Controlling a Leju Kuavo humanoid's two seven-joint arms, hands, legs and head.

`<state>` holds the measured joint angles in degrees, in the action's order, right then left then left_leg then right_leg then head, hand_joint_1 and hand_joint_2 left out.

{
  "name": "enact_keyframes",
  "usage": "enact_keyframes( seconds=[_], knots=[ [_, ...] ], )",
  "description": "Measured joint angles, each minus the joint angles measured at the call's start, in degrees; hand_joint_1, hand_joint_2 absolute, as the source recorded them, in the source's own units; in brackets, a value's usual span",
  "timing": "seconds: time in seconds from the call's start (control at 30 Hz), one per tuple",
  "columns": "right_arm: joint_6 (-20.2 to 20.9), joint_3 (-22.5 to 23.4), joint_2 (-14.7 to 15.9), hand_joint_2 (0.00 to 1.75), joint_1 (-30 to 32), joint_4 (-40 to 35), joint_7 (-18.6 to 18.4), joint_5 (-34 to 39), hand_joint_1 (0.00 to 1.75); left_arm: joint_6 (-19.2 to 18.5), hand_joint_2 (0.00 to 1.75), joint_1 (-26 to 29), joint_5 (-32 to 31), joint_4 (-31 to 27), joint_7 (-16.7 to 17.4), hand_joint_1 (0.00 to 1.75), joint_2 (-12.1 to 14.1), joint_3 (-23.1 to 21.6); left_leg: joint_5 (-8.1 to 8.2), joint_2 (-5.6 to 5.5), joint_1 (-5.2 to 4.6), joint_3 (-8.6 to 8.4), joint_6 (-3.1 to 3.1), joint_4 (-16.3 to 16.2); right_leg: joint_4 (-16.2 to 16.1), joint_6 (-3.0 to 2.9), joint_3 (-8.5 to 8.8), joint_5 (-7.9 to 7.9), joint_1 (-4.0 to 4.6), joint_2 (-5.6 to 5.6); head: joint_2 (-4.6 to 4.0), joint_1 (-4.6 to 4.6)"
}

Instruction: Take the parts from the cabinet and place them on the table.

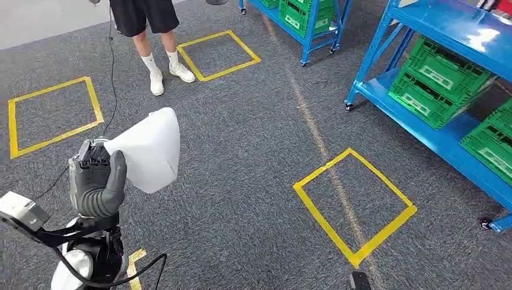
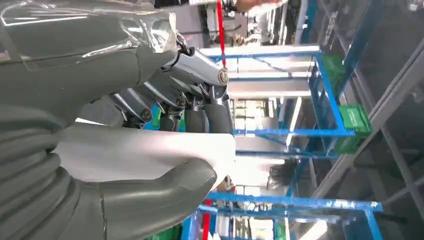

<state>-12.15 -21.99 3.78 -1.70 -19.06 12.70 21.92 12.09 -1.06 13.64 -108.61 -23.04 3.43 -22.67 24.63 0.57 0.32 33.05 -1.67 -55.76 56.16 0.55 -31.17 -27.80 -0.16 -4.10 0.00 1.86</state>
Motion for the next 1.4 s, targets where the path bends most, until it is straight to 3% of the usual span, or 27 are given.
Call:
enact_keyframes(
  seconds=[0.07,0.13,0.17,0.23,0.3,0.33,0.37,0.47,0.5,0.57,0.63,0.7,0.73,0.8,0.83,0.87,1.0,1.03,1.07,1.1,1.17,1.2,1.27,1.3,1.33,1.37,1.4],
  knots=[
    [0.0,-0.09,0.04,0.0,-0.07,0.0,0.02,0.0,0.0,-0.02,1.75,-0.19,-0.11,-0.09,-0.15,1.75,-0.07,0.0,-0.27,-0.84,-0.12,-0.02,-0.49,0.19,5.39,-0.41,-2.1,-2.82,-0.26,2.71,0.0,-0.35],
    [0.02,-0.22,0.18,0.0,0.11,0.02,0.02,0.0,0.0,-0.02,1.75,0.0,-0.11,-0.09,-0.15,1.75,-0.07,0.0,-0.31,-2.1,-0.14,0.19,-0.57,0.16,15.79,-0.67,-7.17,-6.73,-0.34,3.63,0.0,-0.57],
    [0.02,-0.28,0.2,0.0,0.29,0.02,0.02,0.02,0.0,0.0,1.75,0.07,-0.11,-0.09,-0.13,1.75,-0.07,0.0,-0.32,-2.83,-0.16,0.22,-0.58,0.12,19.18,-0.39,-8.95,-7.5,-0.34,3.77,0.0,-0.61],
    [0.07,-0.57,0.24,0.0,0.34,0.02,0.02,0.02,0.0,0.02,1.75,0.14,-0.11,-0.09,-0.15,1.75,-0.07,0.0,-0.32,-4.22,-0.14,0.14,-0.56,0.03,16.19,0.64,-7.91,-5.35,-0.42,3.87,0.0,-0.61],
    [0.07,-0.68,0.37,0.0,0.21,0.02,0.02,0.0,0.0,0.09,1.75,0.14,-0.11,-0.11,-0.15,1.75,-0.09,0.0,-0.2,-5.61,-0.11,0.12,-0.36,-0.37,5.33,1.62,-2.92,-0.73,-0.82,5.05,0.0,-0.63],
    [0.07,-0.74,0.48,0.0,0.23,0.02,0.02,0.0,0.0,0.22,1.75,0.15,-0.13,-0.13,-0.15,1.75,-0.09,0.0,-0.06,-6.22,-0.13,0.36,-0.05,-0.65,0.74,1.36,-0.98,0.54,-1.21,7.72,0.0,-0.68],
    [0.07,-0.83,0.48,0.0,0.24,0.02,-0.02,0.0,0.0,0.35,1.75,0.18,-0.2,-0.13,-0.15,1.75,-0.07,0.02,0.01,-6.85,-0.5,0.58,0.29,-0.87,0.59,0.67,-0.77,0.8,-0.82,7.22,0.0,-0.66],
    [0.07,-1.16,0.52,0.0,0.09,0.02,-0.2,0.0,0.0,0.63,1.75,0.25,-0.28,-0.26,-0.17,1.75,-0.02,-0.02,-0.4,-7.89,-0.19,0.97,1.12,-0.72,0.85,-0.23,-0.69,0.92,-0.39,5.87,0.0,-0.63],
    [0.07,-1.29,0.37,0.0,-0.06,-0.04,-0.22,0.0,0.0,0.74,1.75,0.26,-0.28,-0.39,-0.17,1.75,0.0,0.0,-0.17,-7.87,-0.22,1.17,1.42,-0.95,0.49,-0.68,-0.62,1.2,-0.98,5.3,0.0,-0.7],
    [0.04,-1.53,0.5,0.0,-0.33,-0.04,-0.22,0.0,0.0,0.98,1.75,0.17,-0.31,-0.57,-0.2,1.75,0.09,0.04,2.9,-2.27,-0.36,3.37,2.08,-5.7,0.42,-1.61,-0.41,1.08,-0.85,4.41,0.0,-0.08],
    [-0.07,-1.7,0.59,0.0,-0.09,-0.04,-0.22,0.02,0.0,1.16,1.75,0.19,-0.31,-0.59,-0.2,1.75,0.09,-0.02,7.43,-1.06,0.14,8.16,2.49,-15.72,0.43,-1.84,-0.44,0.92,-0.57,3.16,0.0,-0.09],
    [-0.13,-1.97,0.72,0.0,-0.02,-0.04,-0.24,0.17,0.0,1.25,1.75,0.21,-0.33,-0.59,-0.2,1.75,0.11,-0.02,8.48,-0.86,0.33,10.64,2.69,-20.69,0.43,-1.91,-0.45,0.84,-0.41,1.81,0.0,-0.09],
    [-0.18,-2.1,0.72,0.0,-0.1,-0.04,-0.24,0.17,0.0,1.33,1.75,0.21,-0.33,-0.59,-0.2,1.75,0.11,-0.02,6.9,-0.73,0.35,9.6,2.63,-18.54,0.43,-1.94,-0.41,0.79,-0.33,1.16,0.0,-0.04],
    [-0.17,-2.19,0.7,0.0,-0.23,-0.07,-0.24,0.17,0.0,1.38,1.75,0.2,-0.35,-0.63,-0.2,1.75,0.13,-0.02,2.16,0.56,0.21,3.93,2.16,-7.88,0.43,-1.89,-0.19,0.6,-0.13,0.03,0.0,-0.07],
    [-0.17,-2.25,0.7,0.0,-0.25,-0.07,-0.24,0.17,0.0,1.38,1.75,0.19,-0.35,-0.74,-0.2,1.75,0.13,-0.02,0.79,2.78,-0.11,1.34,1.68,-3.49,0.43,-1.83,-0.01,0.54,-0.02,-0.3,0.0,-0.07],
    [-0.17,-2.29,0.66,0.0,-0.22,-0.07,-0.24,0.17,0.0,1.4,1.75,0.08,-0.37,-0.85,-0.2,1.75,0.11,-0.02,1.46,5.03,-0.91,0.32,1.31,-1.5,0.57,-1.43,0.02,0.27,0.63,-0.82,0.0,-0.13],
    [-0.18,-2.43,0.66,0.0,-0.26,-0.13,-0.24,0.2,0.0,1.4,1.75,0.18,-0.37,-0.94,-0.24,1.75,0.18,-0.02,0.7,1.69,-0.89,0.26,0.29,-0.68,0.14,-0.62,0.6,0.09,0.69,-3.47,0.0,-0.11],
    [-0.17,-2.43,0.77,0.0,-0.29,-0.2,-0.22,0.2,0.0,1.4,1.75,0.31,-0.37,-1.11,-0.24,1.75,0.11,-0.04,0.26,0.97,-0.37,-0.36,-0.01,-0.06,1.04,-0.51,0.0,-0.67,0.3,-1.38,0.0,-0.24],
    [-0.17,-2.45,0.72,0.0,-0.26,-0.2,-0.2,0.2,0.0,1.38,1.75,-0.03,-0.44,-1.27,-0.28,1.75,0.09,-0.02,0.0,0.42,-0.19,-0.39,-0.4,0.12,3.8,-0.77,-1.23,-2.16,0.11,1.31,0.0,-0.37],
    [-0.17,-2.47,0.74,0.0,-0.19,-0.2,-0.2,0.2,0.0,1.38,1.75,-0.14,-0.44,-1.24,-0.24,1.75,0.02,-0.02,-0.03,-0.21,-0.17,-0.3,-0.46,0.14,8.29,-0.98,-3.32,-4.0,0.01,2.97,0.0,-0.68],
    [-0.18,-2.47,0.85,0.0,0.18,-0.15,-0.26,0.24,0.0,1.35,1.75,0.04,-0.44,-1.24,-0.24,1.75,0.0,-0.04,-0.04,-2.1,-0.19,-0.21,-0.47,0.1,18.47,-0.93,-8.39,-7.41,-0.23,3.92,0.0,-0.87],
    [-0.22,-2.49,0.85,0.0,0.33,-0.13,-0.26,0.24,0.0,1.35,1.75,0.11,-0.44,-1.22,-0.24,1.75,0.0,-0.04,-0.04,-2.92,-0.19,-0.22,-0.46,0.07,20.06,-0.56,-9.45,-7.39,-0.32,3.93,0.0,-0.92],
    [-0.26,-2.49,0.83,0.0,0.23,-0.15,-0.26,0.26,0.0,1.35,1.75,0.14,-0.44,-1.24,-0.24,1.75,0.0,-0.04,0.01,-4.55,-0.11,-0.34,-0.38,-0.05,14.57,0.73,-7.39,-4.23,-0.7,4.02,0.0,-0.92],
    [-0.28,-2.49,0.85,0.0,0.15,-0.13,-0.26,0.26,0.0,1.35,1.75,0.14,-0.44,-1.24,-0.24,1.75,0.0,-0.04,0.13,-5.33,-0.04,-0.38,-0.19,-0.29,9.02,1.42,-4.97,-1.73,-1.0,4.47,0.0,-0.9],
    [-0.28,-2.49,0.9,0.0,0.14,-0.13,-0.26,0.28,0.0,1.36,1.75,0.14,-0.44,-1.24,-0.24,1.75,0.0,-0.04,0.37,-6.08,0.05,-0.31,0.17,-0.66,3.24,1.9,-2.34,0.6,-1.41,5.98,0.0,-0.92],
    [-0.28,-2.49,0.85,0.0,0.18,-0.13,-0.26,0.31,0.0,1.38,1.75,0.17,-0.44,-1.24,-0.24,1.75,0.0,-0.04,0.5,-6.37,0.08,-0.1,0.39,-0.86,1.47,1.75,-1.79,0.91,-1.7,7.69,0.0,-1.05],
    [-0.28,-2.51,0.83,0.0,0.19,-0.13,-0.26,0.37,0.0,1.38,1.75,0.19,-0.44,-1.24,-0.24,1.75,0.0,-0.02,0.65,-6.77,-0.32,0.03,0.64,-1.18,1.66,1.28,-1.75,0.96,-1.2,7.6,0.0,-1.09]
  ],
)
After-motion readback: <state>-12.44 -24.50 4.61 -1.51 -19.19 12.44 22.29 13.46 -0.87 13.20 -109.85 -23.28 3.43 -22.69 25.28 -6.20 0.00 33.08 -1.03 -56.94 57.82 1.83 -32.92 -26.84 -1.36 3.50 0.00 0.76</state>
